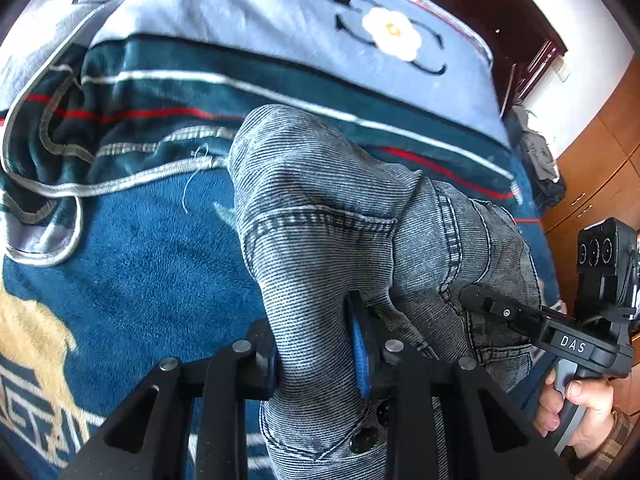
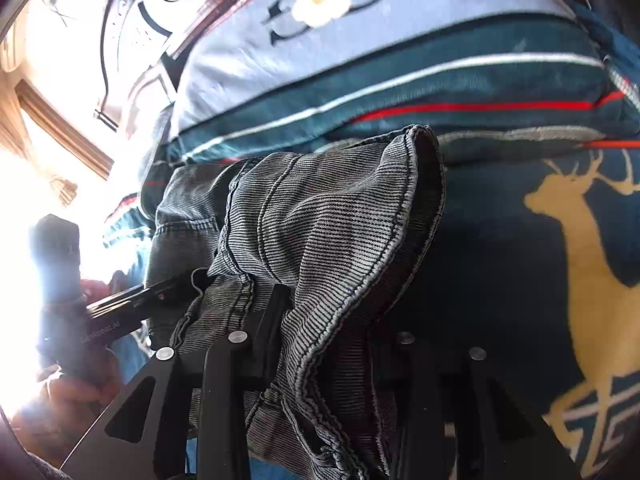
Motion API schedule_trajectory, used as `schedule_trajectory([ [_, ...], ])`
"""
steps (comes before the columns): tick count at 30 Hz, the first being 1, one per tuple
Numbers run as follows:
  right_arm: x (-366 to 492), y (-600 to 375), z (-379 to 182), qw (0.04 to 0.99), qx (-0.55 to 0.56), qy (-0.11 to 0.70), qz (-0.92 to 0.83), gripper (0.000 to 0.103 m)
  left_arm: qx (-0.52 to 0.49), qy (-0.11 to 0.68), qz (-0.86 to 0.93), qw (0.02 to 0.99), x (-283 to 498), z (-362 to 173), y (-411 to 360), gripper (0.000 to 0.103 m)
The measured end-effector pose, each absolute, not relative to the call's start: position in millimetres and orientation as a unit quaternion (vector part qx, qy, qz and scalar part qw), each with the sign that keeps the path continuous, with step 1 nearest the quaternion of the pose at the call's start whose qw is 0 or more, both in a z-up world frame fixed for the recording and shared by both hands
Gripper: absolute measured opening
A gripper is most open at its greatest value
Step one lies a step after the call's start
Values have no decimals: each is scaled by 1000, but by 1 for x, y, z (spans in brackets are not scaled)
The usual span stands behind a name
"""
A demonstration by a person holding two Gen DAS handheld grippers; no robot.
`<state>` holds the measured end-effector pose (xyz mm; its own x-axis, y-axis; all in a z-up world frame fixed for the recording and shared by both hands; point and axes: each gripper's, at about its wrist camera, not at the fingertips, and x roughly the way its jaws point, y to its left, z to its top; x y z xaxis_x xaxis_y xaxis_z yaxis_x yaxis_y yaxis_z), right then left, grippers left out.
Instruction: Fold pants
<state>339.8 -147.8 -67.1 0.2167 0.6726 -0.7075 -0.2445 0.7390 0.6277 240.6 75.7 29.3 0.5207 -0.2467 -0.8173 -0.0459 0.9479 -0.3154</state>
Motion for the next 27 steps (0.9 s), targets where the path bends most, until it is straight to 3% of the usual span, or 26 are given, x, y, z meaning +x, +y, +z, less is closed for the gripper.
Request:
schedule_trajectory([
  [4, 343, -147, -96, 750, 194, 563, 289, 43, -140, 485, -53, 862, 242, 11, 77, 35],
  [7, 344, -151, -107, 748, 201, 566, 284, 43, -118, 483, -52, 866, 241, 10, 72, 36],
  [12, 344, -148, -103, 754, 190, 567, 272, 47, -128, 485, -49, 864, 242, 13, 75, 40],
  [14, 343, -147, -99, 758, 181, 569, 260, 57, -129, 483, -43, 865, 239, 17, 76, 43],
  [17, 340, -145, -89, 771, 161, 563, 249, 58, -128, 478, -33, 868, 231, 25, 75, 48],
  [22, 331, -155, -71, 788, 167, 547, 228, 58, -127, 459, -22, 879, 211, 41, 77, 74],
  [27, 308, -165, -45, 816, 153, 521, 200, 59, -127, 446, -24, 886, 185, 52, 76, 75],
])
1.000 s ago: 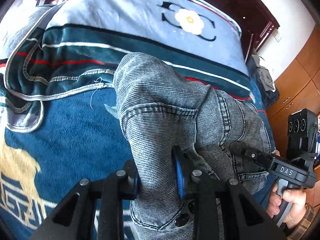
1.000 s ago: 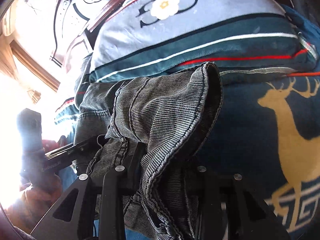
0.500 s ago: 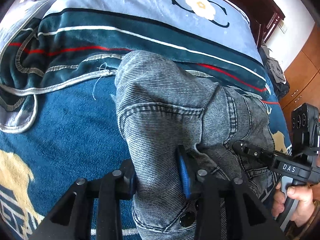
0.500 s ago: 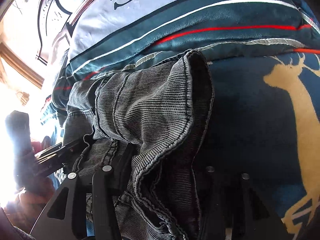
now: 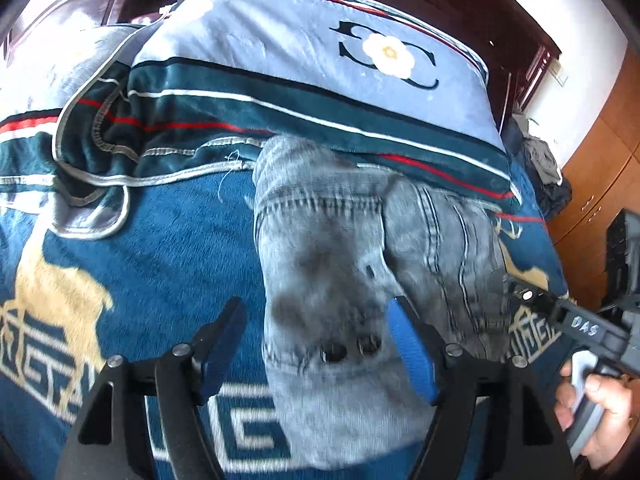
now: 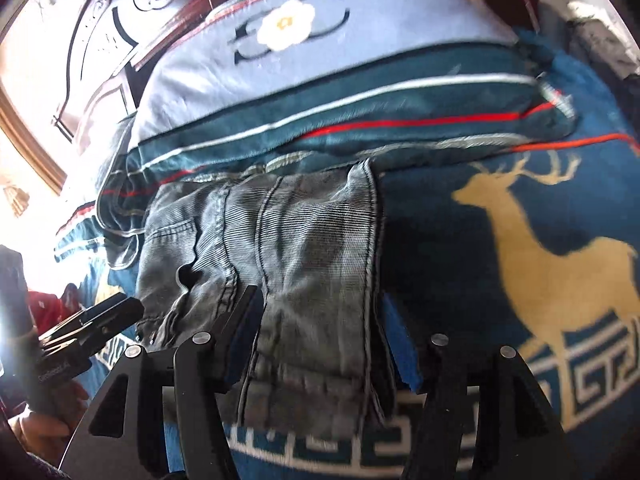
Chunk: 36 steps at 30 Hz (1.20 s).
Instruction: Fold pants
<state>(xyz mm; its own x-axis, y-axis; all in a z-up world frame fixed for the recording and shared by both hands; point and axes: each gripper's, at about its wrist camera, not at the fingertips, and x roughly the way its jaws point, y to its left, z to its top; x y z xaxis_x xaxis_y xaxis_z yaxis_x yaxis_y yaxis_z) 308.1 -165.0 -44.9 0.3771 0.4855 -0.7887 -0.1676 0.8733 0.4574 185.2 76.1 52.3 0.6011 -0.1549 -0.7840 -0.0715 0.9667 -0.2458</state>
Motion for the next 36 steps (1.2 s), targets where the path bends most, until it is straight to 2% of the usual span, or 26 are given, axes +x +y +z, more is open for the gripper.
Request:
schedule_trajectory([
  [4, 286, -167, -47, 813, 135, 533, 192, 59, -76, 468, -24, 880, 168, 36, 60, 75],
  [7, 283, -156, -72, 796, 81, 574, 177, 59, -46, 475, -19, 878, 164, 18, 53, 77],
  [8, 285, -154, -87, 783, 71, 593, 174, 63, -60, 482, -22, 874, 166, 12, 57, 77],
  [11, 294, -169, -100, 770, 124, 600, 180, 66, -68, 482, -18, 874, 167, 11, 62, 82],
  [14, 292, -169, -88, 778, 102, 592, 183, 68, -52, 473, -14, 879, 162, 21, 59, 81],
  [18, 274, -181, -68, 794, 119, 566, 187, 69, -84, 461, -7, 883, 146, 35, 62, 81],
  [25, 226, -195, -39, 799, 178, 542, 190, 75, -106, 419, -1, 902, 97, 55, 53, 95],
  [31, 186, -186, -21, 805, 196, 527, 191, 79, -88, 411, 20, 907, 66, 64, 42, 96],
  [34, 170, -185, -9, 812, 196, 515, 192, 83, -83, 407, 30, 909, 52, 72, 39, 102],
  [36, 160, -187, 0, 817, 193, 508, 195, 84, -81, 401, 28, 912, 42, 78, 37, 102],
])
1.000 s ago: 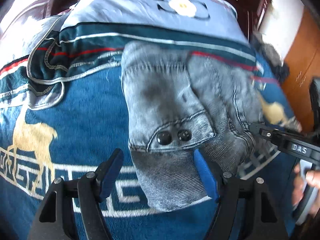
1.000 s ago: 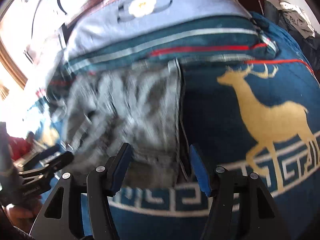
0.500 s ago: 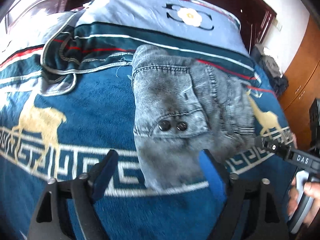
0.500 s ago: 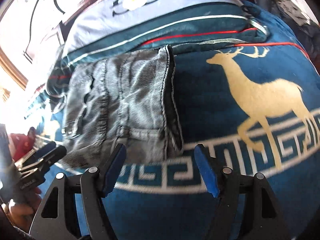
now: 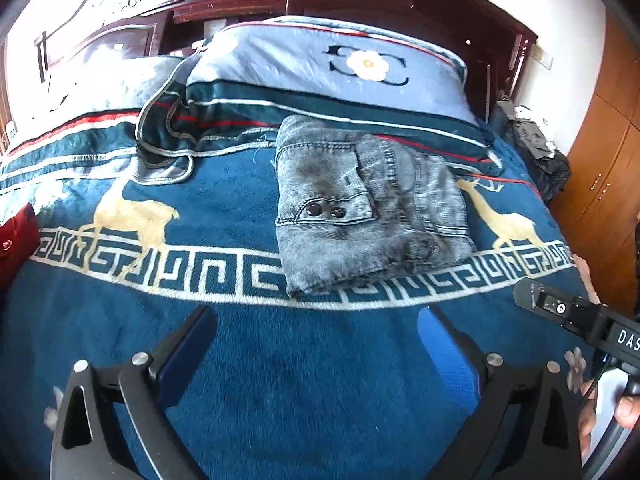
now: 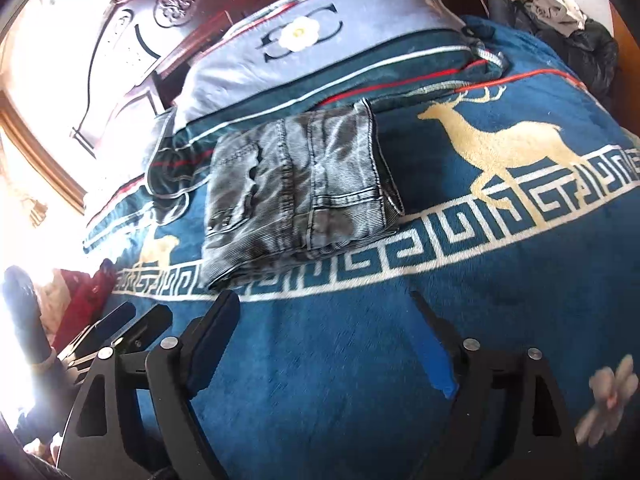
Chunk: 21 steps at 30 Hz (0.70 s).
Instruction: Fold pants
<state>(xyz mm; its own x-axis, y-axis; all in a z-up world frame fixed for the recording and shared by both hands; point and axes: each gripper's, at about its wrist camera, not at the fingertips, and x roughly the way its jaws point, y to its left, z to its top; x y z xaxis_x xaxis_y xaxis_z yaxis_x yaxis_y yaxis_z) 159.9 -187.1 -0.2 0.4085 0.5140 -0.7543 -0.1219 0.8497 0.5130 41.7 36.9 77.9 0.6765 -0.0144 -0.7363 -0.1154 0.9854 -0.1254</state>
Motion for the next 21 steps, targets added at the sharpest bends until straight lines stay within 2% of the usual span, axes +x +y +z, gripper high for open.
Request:
schedule_trajectory([
  [11, 119, -182, 47, 855, 119, 460, 209, 88, -36, 391, 36, 919, 4, 101, 18, 103],
  [21, 99, -188, 68, 864, 113, 443, 210, 89, -16, 377, 61, 924, -16, 115, 12, 103],
])
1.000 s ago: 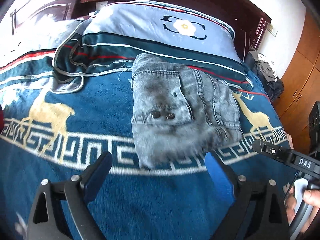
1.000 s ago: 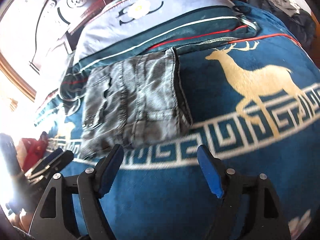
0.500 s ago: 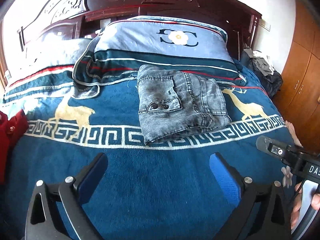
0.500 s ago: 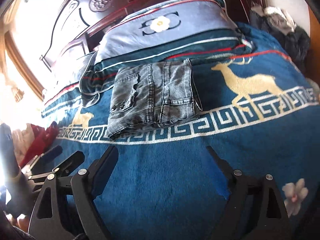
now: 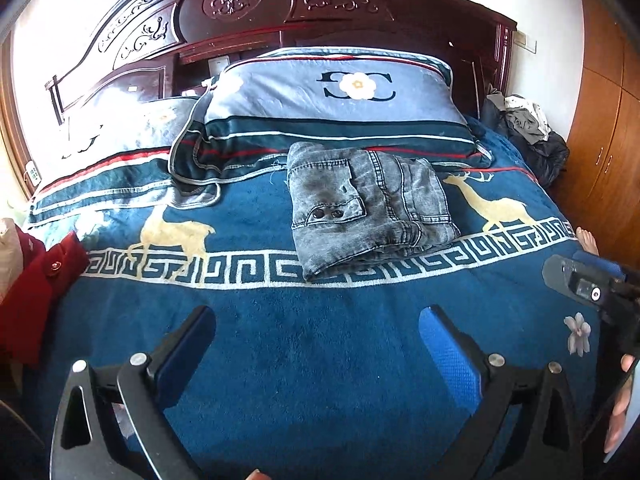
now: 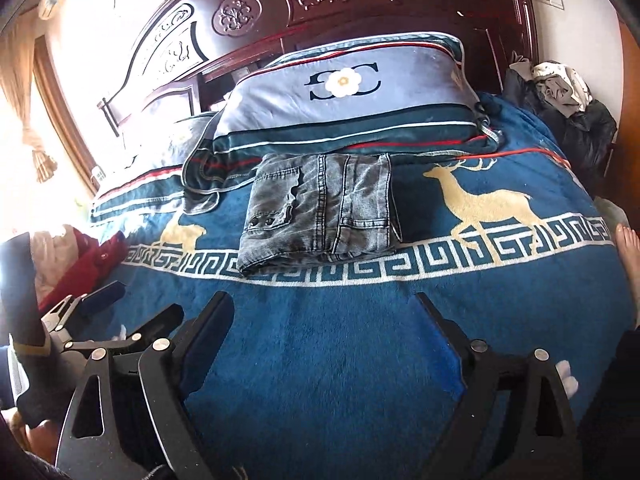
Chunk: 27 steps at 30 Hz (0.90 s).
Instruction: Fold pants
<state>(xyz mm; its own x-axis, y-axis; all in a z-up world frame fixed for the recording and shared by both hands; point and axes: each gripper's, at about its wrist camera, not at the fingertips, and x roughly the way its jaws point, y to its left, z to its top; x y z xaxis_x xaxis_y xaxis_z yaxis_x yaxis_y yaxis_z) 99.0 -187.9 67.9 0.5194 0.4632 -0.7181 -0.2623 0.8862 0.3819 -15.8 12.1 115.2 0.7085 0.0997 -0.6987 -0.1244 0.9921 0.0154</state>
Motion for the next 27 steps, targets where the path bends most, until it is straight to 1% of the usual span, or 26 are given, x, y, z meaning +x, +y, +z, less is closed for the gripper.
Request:
schedule_trajectory([
  [27, 71, -184, 101, 883, 83, 410, 214, 91, 4, 352, 97, 931, -32, 136, -3, 103],
])
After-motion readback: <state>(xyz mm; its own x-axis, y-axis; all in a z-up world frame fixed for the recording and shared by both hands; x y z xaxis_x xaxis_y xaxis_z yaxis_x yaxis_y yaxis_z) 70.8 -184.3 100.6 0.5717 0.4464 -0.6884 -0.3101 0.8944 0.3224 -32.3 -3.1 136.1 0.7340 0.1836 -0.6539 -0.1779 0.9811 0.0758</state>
